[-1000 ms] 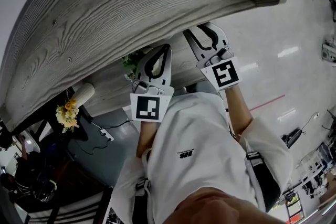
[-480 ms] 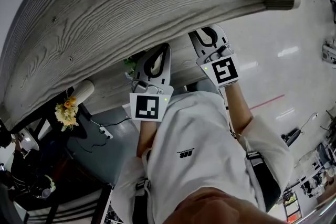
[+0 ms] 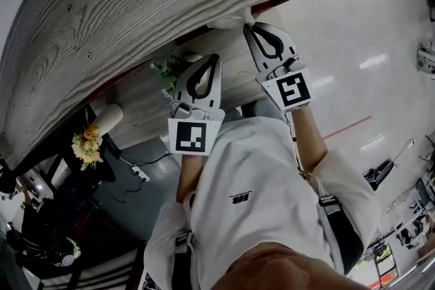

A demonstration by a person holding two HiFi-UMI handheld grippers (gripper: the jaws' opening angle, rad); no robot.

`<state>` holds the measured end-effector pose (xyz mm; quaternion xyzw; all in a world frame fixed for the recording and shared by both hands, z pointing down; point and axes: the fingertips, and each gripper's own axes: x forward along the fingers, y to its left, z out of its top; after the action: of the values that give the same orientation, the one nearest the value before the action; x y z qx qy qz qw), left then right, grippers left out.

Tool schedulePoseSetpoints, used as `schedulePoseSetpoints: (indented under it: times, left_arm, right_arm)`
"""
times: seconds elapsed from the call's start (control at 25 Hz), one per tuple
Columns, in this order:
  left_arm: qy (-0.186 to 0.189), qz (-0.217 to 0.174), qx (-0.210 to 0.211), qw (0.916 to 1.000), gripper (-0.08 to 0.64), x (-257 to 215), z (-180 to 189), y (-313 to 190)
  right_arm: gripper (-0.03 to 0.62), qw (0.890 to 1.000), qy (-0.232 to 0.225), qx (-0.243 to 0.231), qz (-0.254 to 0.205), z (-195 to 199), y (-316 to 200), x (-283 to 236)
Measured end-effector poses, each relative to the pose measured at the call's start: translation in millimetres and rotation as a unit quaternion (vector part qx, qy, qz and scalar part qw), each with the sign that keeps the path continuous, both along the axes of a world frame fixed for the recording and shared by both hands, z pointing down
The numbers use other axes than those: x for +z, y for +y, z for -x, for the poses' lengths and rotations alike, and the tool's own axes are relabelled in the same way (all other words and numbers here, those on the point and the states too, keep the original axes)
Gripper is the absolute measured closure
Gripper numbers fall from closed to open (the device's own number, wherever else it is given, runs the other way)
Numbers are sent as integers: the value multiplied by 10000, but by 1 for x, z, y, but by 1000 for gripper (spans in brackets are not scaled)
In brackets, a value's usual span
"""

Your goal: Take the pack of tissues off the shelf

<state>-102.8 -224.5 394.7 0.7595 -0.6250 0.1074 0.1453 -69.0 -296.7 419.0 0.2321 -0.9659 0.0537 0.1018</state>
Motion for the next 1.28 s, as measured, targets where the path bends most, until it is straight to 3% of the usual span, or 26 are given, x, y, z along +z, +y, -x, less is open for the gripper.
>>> schedulePoseSetpoints:
  times: [1.28]
  left_arm:
    - [11,-190,733,9971,531,-3,-32,68]
  right_arm:
    - [563,9982,36,558,-221,-40,92,-14]
